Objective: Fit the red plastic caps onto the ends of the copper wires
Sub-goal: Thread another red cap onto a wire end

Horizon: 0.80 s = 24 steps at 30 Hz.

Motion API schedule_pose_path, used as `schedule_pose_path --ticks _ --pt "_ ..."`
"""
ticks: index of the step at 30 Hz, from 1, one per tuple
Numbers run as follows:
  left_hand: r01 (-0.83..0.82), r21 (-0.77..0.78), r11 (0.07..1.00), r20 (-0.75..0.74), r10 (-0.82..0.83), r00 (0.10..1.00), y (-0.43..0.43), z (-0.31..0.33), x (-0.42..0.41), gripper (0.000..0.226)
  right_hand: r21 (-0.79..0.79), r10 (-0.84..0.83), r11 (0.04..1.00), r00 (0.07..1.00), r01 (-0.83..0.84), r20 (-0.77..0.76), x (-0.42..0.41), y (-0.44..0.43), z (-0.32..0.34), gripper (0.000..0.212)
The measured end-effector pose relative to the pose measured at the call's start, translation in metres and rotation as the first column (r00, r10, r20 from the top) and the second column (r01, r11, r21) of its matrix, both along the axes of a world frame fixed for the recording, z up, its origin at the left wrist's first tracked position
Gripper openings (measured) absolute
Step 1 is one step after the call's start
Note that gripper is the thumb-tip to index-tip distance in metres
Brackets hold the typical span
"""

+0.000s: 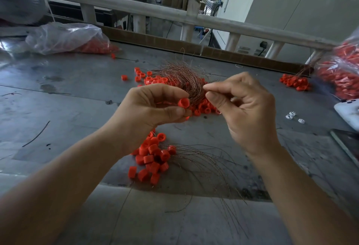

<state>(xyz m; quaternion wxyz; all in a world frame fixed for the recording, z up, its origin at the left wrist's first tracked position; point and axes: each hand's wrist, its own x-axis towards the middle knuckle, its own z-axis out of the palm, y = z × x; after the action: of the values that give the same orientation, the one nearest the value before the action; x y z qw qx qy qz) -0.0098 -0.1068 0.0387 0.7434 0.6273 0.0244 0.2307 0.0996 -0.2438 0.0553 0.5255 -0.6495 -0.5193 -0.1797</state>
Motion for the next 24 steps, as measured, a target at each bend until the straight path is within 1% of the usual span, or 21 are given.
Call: schedule_pose_path --ticks 3,6,9,15,21,24 --pt "0.016 -0.008 1.000 0.005 -0.016 1.000 -0.0003 0.0001 -0.0002 0.022 -0.010 0.019 1.000 1.000 -0.019 -0.005 -0.0034 0.0002 0.0013 0.018" --pt "0.024 -0.008 1.000 0.010 -0.024 1.000 0.0003 -0.0004 0.0004 0.021 -0.064 0.025 0.998 1.000 -0.025 0.007 -0.0061 0.0011 -0.0005 0.015" --pt "0.032 -0.008 0.999 0.008 -0.032 0.999 0.0003 -0.0003 0.0004 0.022 -0.104 0.030 0.994 0.999 -0.031 -0.017 -0.0068 0.0014 -0.0025 0.014" --pt "0.008 0.059 0.998 -0.014 -0.007 1.000 -0.0001 0.0009 0.0013 0.028 -0.119 0.025 0.992 0.999 -0.029 -0.041 -0.0054 0.0011 -0.0030 0.012" --pt "-0.030 0.071 0.997 0.005 0.029 1.000 -0.0001 -0.0009 0.0020 0.030 -0.113 0.027 0.993 0.997 -0.036 -0.079 -0.0086 0.0022 -0.0039 0.010" --pt "-0.037 0.053 0.998 0.019 0.036 0.999 -0.0005 -0.0010 0.0015 0.028 -0.108 0.014 0.994 0.995 -0.025 -0.102 -0.0106 0.0034 -0.0040 0.010"
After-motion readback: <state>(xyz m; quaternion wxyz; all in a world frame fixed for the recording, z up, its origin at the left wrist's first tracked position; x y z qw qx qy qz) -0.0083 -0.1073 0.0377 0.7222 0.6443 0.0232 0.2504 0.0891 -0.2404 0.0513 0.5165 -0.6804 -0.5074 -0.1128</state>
